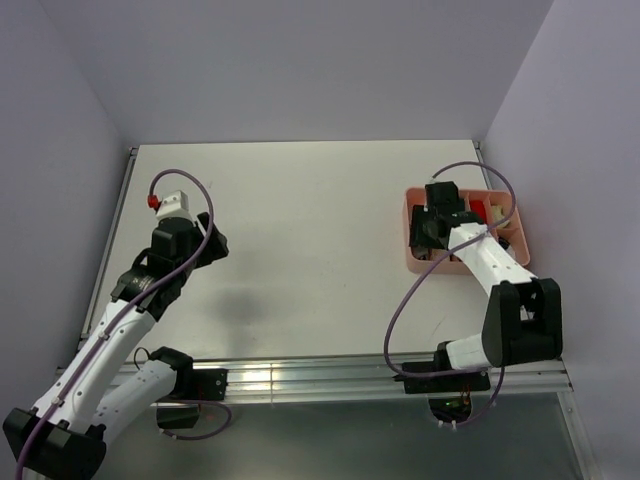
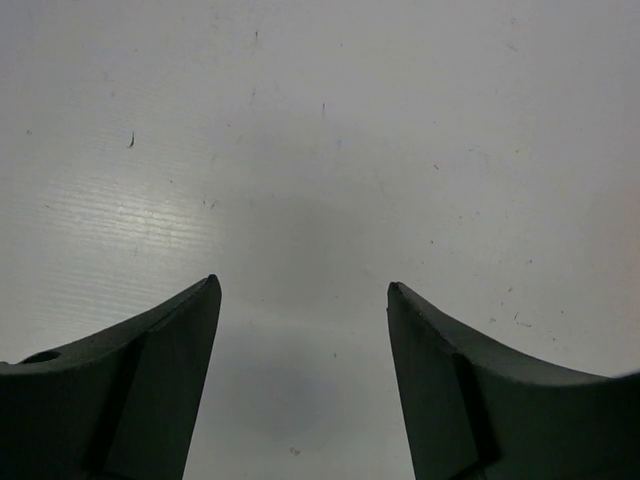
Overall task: Roll the socks
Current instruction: Place the sock in the storage box, then reset both arms
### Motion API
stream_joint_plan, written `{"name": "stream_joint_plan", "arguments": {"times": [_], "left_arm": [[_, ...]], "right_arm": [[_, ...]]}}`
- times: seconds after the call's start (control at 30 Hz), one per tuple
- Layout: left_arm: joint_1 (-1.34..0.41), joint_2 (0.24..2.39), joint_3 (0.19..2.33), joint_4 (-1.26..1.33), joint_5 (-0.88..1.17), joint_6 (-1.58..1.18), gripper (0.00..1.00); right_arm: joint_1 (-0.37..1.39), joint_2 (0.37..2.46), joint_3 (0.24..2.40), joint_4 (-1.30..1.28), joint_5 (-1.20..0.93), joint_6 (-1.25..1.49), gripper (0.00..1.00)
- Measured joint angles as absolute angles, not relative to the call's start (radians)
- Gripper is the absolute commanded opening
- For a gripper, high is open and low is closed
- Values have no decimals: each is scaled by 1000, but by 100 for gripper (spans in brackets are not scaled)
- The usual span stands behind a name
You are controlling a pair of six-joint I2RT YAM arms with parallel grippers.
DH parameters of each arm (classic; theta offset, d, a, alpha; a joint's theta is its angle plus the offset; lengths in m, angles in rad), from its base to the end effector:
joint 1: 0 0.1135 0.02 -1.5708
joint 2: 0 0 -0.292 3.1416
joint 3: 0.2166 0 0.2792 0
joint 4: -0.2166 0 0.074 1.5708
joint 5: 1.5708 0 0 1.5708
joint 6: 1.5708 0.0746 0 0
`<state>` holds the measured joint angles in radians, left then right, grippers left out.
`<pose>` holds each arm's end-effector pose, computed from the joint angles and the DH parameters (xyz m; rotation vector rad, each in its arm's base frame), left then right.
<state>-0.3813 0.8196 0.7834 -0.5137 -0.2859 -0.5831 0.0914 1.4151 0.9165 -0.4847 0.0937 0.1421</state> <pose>0.2116 -0.0622 0.3009 -0.3801 2.0736 -0.2777 0.3244 0.0227 0.2009 0.1007 2.5458 -0.0289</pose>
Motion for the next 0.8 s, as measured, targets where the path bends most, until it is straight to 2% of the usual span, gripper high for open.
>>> {"name": "stream_joint_plan", "arguments": {"times": [0.27, 0.43, 0.67, 0.7, 0.77, 0.8], "left_arm": [[-381, 851, 795, -520, -286, -583, 72], [-381, 890, 899, -558, -295, -579, 72], [-381, 927, 1221, -633, -385, -533, 73], [-381, 926, 1269, -637, -404, -522, 74], [-381, 923, 1355, -648, -445, -499, 84], [-381, 919, 1390, -650, -471, -488, 86]], "right_arm": [[91, 1264, 944, -558, 146, 194, 61], [91, 1125, 1084, -625, 205, 209, 65], [89, 841, 1296, -647, 342, 212, 84], [89, 791, 1314, -649, 365, 205, 90], [88, 712, 1339, -647, 405, 189, 100], [87, 662, 1351, -646, 427, 176, 100]]}}
